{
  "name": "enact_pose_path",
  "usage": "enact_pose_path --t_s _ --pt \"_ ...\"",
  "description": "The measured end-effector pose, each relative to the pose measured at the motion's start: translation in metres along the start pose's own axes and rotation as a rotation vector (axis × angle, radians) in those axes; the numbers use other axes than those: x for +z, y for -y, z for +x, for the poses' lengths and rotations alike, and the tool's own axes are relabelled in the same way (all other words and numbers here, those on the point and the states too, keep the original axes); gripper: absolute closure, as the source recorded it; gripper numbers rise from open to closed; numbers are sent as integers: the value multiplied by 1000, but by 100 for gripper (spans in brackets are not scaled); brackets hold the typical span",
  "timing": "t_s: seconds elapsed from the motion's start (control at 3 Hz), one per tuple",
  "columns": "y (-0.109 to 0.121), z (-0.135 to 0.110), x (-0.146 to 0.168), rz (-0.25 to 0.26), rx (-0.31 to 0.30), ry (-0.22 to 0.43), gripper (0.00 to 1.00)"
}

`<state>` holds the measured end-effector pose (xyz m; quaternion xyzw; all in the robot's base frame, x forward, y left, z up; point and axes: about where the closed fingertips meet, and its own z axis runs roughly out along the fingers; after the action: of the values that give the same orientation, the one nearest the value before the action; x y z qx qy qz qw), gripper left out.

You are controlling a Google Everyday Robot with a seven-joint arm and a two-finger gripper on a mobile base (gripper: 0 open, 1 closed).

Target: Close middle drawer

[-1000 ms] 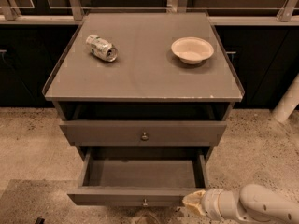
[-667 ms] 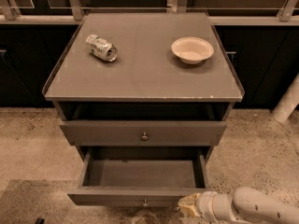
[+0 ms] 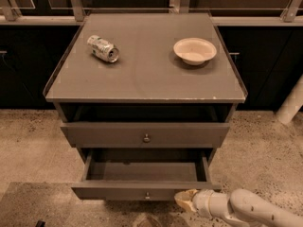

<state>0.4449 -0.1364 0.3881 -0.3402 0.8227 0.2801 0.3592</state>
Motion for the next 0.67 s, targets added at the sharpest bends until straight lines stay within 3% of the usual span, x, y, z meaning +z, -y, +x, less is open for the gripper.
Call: enact_pose_path --t_s 0.33,0.67 --pt "-1 0 0 1 -1 2 100" --pt "29 -38 8 55 -46 119 100"
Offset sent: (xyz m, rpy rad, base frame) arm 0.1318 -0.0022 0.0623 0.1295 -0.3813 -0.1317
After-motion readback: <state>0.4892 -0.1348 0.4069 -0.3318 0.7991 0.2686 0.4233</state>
